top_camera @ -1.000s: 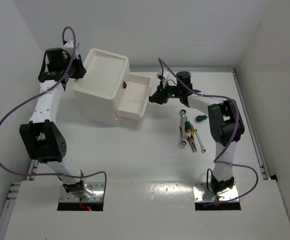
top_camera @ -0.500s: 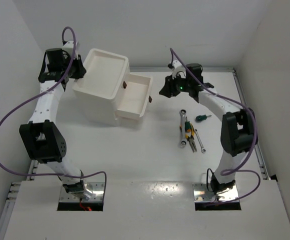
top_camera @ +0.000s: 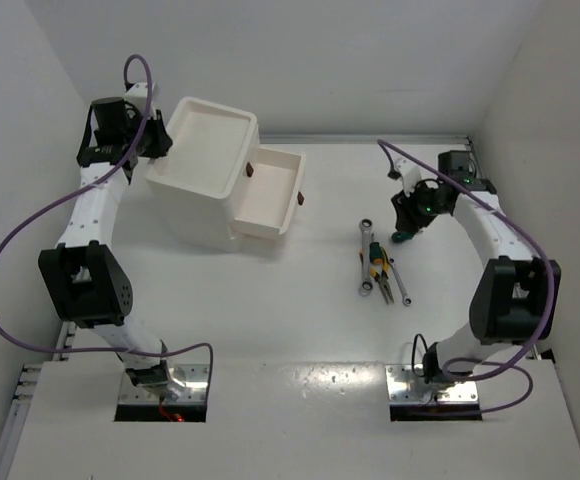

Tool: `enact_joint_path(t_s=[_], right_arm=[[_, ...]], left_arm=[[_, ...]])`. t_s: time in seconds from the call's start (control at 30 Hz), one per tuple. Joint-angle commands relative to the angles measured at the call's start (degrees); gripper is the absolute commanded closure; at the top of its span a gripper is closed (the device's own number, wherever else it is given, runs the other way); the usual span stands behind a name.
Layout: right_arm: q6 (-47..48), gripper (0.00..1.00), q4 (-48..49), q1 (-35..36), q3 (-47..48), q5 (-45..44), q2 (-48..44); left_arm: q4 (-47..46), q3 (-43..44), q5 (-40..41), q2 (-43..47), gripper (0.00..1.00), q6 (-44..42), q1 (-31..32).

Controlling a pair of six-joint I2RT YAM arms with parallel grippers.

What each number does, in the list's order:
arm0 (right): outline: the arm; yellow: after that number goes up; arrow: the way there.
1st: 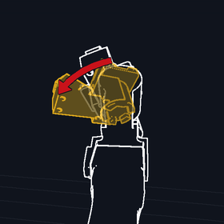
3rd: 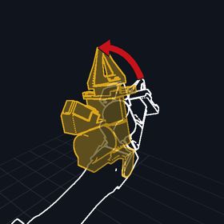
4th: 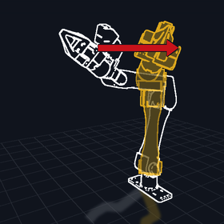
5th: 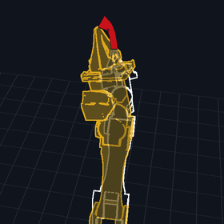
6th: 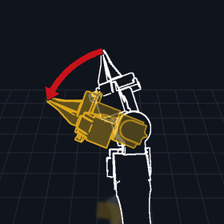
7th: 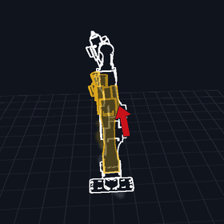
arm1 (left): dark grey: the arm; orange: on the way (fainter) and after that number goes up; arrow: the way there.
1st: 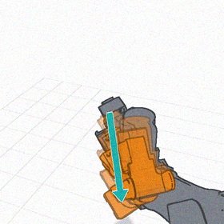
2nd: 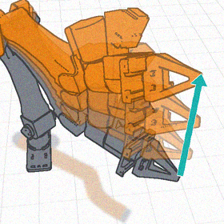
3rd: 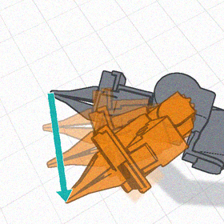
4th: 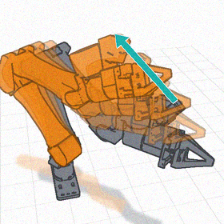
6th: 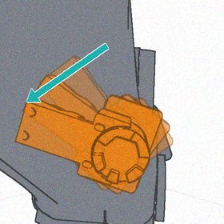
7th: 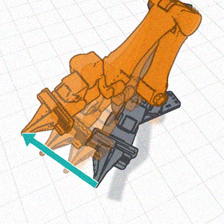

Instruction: Sort the tools into containers

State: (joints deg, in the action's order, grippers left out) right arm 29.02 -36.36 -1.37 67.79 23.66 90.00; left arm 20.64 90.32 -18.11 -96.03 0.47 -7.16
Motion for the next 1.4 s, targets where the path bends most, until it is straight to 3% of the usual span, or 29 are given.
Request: enact_joint_path(t_s=[0.0, 0.1, 0.17, 0.5, 1.1, 1.13, 1.23, 1.27, 1.37], right_arm=[[26.8, 0.53, -9.6, -4.1, 2.1, 8.8, 0.6], [31.8, 0.48, -13.5, -6.0, 6.1, 12.2, 4.6], [37.7, 0.39, -14.1, -7.2, 7.6, 12.8, 8.1], [49.4, 0.31, -13.7, -7.7, 12.4, 11.1, 18.5], [55.6, 0.31, -21.5, -4.9, 19.3, 5.7, 30.5], [55.6, 0.32, -22.1, -4.9, 19.3, 5.2, 31.1], [55.6, 0.49, -22.1, -4.4, 19.8, 4.6, 31.7], [55.6, 0.66, -22.1, -4.3, 19.8, 4.6, 31.7], [55.0, 0.94, -22.1, -4.3, 19.8, 4.6, 32.3]], left_arm=[[11.3, -3.7, -5.3, -2.8, 1.0, 3.8, 2.2], [11.3, -3.7, -5.8, -3.3, 1.0, 3.8, 2.2], [11.3, -3.7, -5.8, -3.3, 1.0, 3.8, 2.2], [11.3, -4.2, -5.3, -3.3, 1.0, 3.8, 1.7], [11.9, -3.6, -3.2, -3.8, 1.0, 3.8, 1.7], [11.9, -3.6, -3.2, -3.8, 1.0, 3.3, 1.7], [11.9, -3.6, -2.6, -3.8, 1.0, 3.3, 1.7], [11.9, -3.6, -2.6, -3.8, 1.0, 3.3, 1.7], [11.9, -4.1, -2.6, -3.8, 1.0, 3.3, 1.7]])
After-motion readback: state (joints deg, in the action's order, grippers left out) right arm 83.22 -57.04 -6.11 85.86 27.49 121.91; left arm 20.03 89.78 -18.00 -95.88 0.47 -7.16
